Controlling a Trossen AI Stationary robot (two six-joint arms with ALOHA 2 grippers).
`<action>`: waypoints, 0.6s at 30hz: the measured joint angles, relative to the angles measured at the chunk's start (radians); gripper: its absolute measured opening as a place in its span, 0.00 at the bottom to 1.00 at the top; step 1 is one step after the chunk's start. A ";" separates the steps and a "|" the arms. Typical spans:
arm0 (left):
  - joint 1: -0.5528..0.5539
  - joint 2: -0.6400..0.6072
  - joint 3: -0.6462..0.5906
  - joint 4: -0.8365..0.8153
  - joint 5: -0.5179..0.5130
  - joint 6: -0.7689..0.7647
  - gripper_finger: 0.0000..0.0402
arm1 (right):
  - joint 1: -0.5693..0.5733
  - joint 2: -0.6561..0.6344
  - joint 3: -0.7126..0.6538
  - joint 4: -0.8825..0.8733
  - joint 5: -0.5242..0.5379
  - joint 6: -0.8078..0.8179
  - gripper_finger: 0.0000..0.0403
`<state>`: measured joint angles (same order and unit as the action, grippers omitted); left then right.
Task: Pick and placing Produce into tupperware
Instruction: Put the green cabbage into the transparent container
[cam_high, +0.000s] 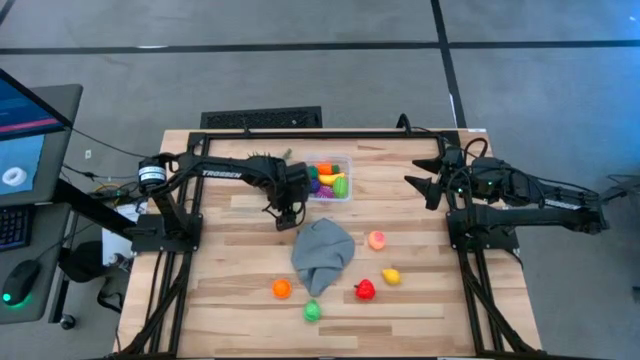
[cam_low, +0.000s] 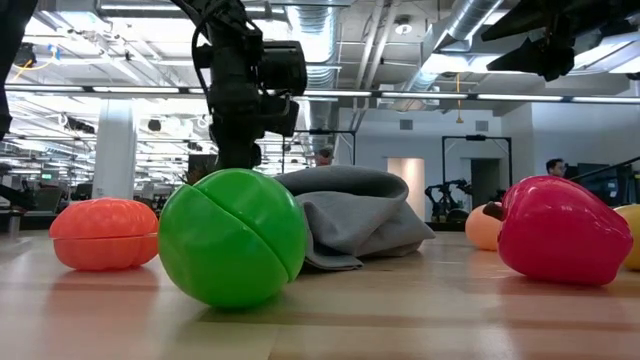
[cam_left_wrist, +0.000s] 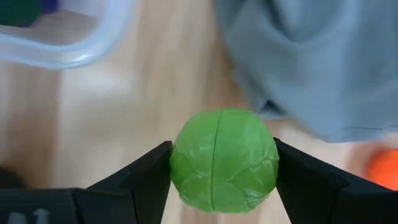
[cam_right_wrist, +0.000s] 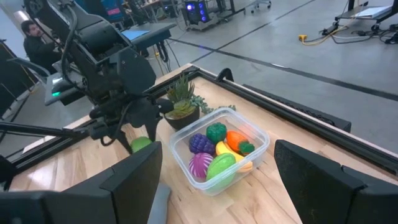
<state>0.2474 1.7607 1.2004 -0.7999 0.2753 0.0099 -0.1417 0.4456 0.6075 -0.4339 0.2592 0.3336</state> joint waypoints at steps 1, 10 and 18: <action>0.000 0.000 0.003 0.000 0.026 -0.007 0.60 | 0.000 0.000 0.000 0.000 0.000 0.000 0.83; -0.025 0.000 0.044 0.006 0.129 -0.022 0.60 | 0.000 0.000 0.000 0.000 0.000 -0.001 0.83; -0.025 0.000 0.099 0.013 0.088 -0.003 0.60 | 0.000 0.000 0.000 0.000 0.000 -0.002 0.83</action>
<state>0.2226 1.7603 1.2990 -0.7868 0.3629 0.0068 -0.1417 0.4456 0.6079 -0.4343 0.2592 0.3313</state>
